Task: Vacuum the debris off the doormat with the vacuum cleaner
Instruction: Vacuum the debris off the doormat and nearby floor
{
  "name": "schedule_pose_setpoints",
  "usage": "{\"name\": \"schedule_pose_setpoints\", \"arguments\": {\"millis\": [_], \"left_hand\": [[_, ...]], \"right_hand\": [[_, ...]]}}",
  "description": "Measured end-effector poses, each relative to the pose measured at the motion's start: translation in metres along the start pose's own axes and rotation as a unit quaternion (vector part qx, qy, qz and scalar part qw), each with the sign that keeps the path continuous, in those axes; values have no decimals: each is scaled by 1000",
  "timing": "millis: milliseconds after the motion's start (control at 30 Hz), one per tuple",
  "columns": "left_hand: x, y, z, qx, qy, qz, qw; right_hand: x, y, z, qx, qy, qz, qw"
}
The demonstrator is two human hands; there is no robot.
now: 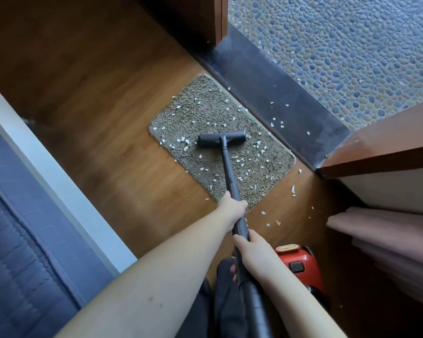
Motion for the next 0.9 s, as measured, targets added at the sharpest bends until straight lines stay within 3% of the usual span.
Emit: {"name": "schedule_pose_setpoints", "arguments": {"millis": [200, 600, 900], "left_hand": [[-10, 6, -1, 2, 35, 10, 999], [23, -22, 51, 40, 11, 27, 999], [-4, 4, 73, 47, 21, 24, 998]], "right_hand": [[6, 4, 0, -6, 17, 4, 1000], [-42, -23, -37, -20, -2, -9, 1000], [-18, -7, -53, -39, 56, 2, 998]]}}
Point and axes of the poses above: each hand's wrist, its own y-axis towards the middle knuckle, its own z-axis out of the palm, x = y × z, the point moved 4 cm from there along y, towards the middle knuckle, and after that the axes turned 6 degrees about z, right-handed, at the moved point
